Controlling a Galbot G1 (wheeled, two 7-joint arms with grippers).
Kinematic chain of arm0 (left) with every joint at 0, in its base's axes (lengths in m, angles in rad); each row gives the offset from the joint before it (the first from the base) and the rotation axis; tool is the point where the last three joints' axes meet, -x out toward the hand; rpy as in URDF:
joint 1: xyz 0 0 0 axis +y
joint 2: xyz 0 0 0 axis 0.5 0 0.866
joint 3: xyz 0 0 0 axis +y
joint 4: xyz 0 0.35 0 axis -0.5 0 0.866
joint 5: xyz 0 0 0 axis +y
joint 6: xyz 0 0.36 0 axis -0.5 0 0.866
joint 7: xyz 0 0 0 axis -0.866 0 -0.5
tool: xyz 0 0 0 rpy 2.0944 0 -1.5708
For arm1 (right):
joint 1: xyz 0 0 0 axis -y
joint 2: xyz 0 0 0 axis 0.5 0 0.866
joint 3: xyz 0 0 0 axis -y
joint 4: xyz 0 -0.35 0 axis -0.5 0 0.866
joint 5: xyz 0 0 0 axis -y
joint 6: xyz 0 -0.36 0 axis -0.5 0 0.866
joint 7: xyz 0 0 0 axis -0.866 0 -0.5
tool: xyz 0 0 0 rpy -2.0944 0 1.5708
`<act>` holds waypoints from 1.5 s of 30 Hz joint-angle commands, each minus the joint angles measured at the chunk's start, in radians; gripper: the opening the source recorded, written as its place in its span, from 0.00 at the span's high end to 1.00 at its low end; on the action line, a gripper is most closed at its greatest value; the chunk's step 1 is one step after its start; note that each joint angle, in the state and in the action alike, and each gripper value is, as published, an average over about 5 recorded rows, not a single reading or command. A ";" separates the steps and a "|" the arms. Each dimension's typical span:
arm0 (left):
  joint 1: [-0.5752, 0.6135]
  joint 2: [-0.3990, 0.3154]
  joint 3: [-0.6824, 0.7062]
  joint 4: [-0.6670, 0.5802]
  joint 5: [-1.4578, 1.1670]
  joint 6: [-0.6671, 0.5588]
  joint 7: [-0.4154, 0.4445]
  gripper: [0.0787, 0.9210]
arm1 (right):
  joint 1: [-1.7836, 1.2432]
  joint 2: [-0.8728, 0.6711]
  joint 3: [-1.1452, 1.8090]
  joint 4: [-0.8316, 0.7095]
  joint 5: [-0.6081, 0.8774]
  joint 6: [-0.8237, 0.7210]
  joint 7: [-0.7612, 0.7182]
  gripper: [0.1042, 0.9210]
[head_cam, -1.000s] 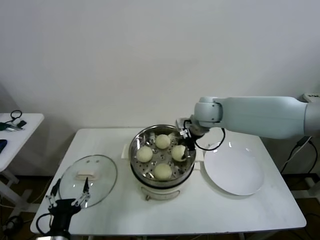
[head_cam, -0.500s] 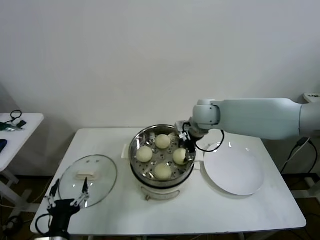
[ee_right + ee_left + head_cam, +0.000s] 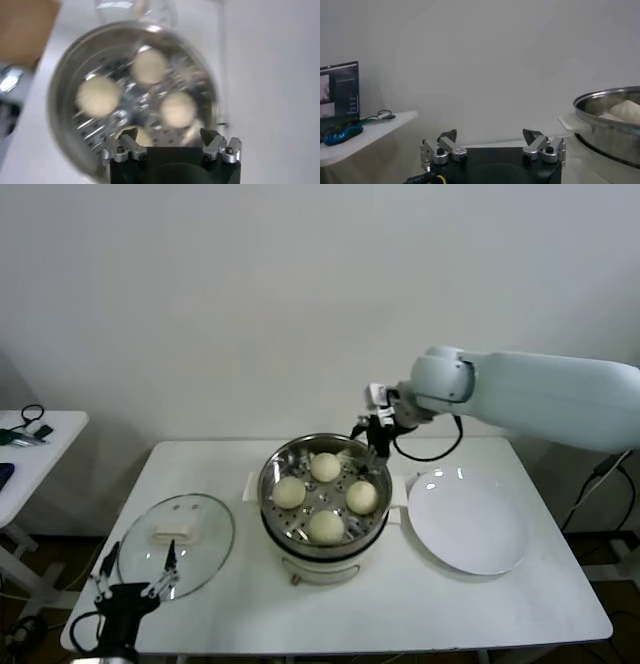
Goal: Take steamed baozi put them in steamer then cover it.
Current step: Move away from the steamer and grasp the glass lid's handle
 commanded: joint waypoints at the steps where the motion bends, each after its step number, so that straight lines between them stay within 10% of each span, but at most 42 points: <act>1: 0.000 0.001 0.000 0.000 0.009 -0.001 0.000 0.12 | -0.521 -0.352 0.687 0.041 -0.070 0.061 0.422 0.12; 16: -0.020 0.049 -0.003 0.001 0.006 -0.023 -0.027 0.12 | -1.979 -0.267 2.081 0.118 -0.218 0.455 0.494 0.12; 36: -0.002 0.066 -0.001 0.055 0.167 -0.120 -0.078 0.12 | -2.254 0.161 2.117 -0.008 -0.229 0.898 0.507 0.12; 45: -0.048 0.109 -0.042 0.295 1.035 -0.326 -0.390 0.12 | -2.249 0.194 2.067 -0.014 -0.230 0.897 0.529 0.12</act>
